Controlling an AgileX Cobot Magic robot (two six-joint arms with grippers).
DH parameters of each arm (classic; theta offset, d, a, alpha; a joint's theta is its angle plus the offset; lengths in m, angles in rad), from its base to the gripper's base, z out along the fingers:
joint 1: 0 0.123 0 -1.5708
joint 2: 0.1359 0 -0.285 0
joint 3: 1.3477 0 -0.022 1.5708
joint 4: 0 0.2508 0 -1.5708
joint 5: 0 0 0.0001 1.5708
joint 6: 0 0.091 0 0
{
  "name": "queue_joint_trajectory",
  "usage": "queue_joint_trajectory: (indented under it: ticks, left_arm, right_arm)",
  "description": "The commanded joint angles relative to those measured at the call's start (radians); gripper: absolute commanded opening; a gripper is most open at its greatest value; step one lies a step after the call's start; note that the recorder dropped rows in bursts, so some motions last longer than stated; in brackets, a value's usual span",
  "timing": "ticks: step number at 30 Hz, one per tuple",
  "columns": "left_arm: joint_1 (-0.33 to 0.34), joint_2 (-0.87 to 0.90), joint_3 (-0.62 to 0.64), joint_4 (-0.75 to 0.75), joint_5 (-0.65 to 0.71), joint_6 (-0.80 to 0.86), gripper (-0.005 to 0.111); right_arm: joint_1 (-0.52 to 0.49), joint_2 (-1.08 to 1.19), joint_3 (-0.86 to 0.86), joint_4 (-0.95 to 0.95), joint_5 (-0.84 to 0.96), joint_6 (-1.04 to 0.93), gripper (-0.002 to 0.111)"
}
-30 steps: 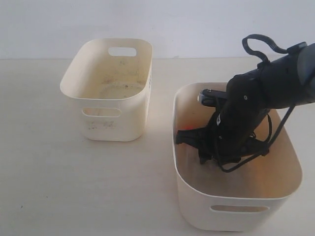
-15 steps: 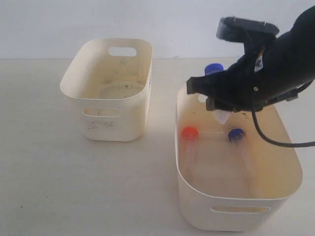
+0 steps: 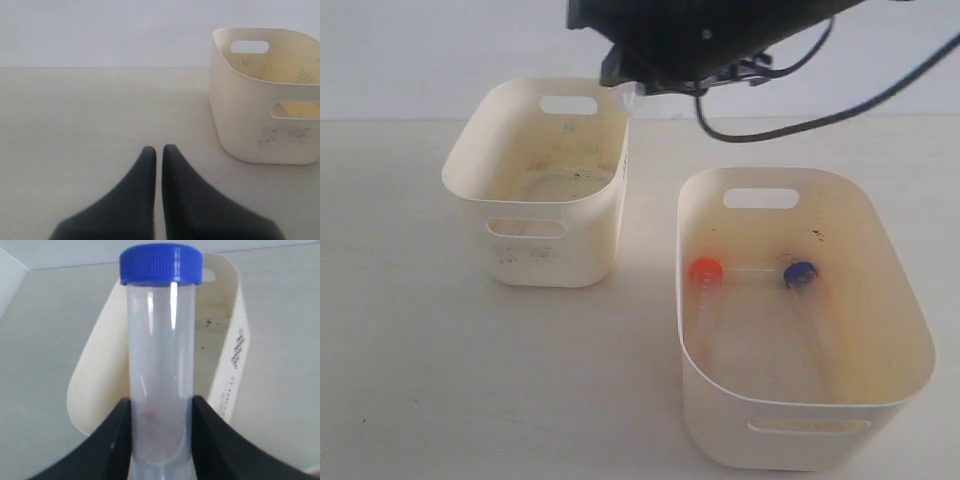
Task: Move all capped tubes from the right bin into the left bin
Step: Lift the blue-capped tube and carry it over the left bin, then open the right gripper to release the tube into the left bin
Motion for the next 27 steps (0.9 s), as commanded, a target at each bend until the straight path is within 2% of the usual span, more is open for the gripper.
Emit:
queue_joint_trajectory:
  ticks: [1, 4, 6, 9, 17, 22, 27]
  left_arm:
    - [-0.002, -0.004, 0.003, -0.009, 0.004, -0.002, 0.004]
    - [-0.002, -0.004, 0.003, -0.009, 0.004, -0.002, 0.004]
    - [-0.002, -0.004, 0.003, -0.009, 0.004, -0.002, 0.004]
    - [-0.002, -0.004, 0.003, -0.009, 0.004, -0.002, 0.004]
    - [-0.002, -0.004, 0.003, -0.009, 0.004, -0.002, 0.004]
    - [-0.002, -0.004, 0.003, -0.009, 0.004, -0.002, 0.004]
    - [-0.002, -0.004, 0.003, -0.009, 0.004, -0.002, 0.004]
  right_arm:
    - [0.08, 0.201, -0.213, 0.022, -0.003, -0.049, 0.0]
    - [0.087, 0.308, -0.32, 0.027, 0.057, -0.004, 0.001]
    - [0.087, 0.346, -0.349, 0.027, 0.065, 0.009, 0.009]
    - [0.087, 0.367, -0.351, 0.025, 0.064, 0.007, 0.027]
    - [0.087, 0.368, -0.351, 0.012, 0.064, -0.011, 0.066]
    - [0.087, 0.359, -0.351, 0.007, 0.086, -0.011, 0.067]
    - [0.087, 0.296, -0.351, -0.02, 0.215, -0.01, 0.066]
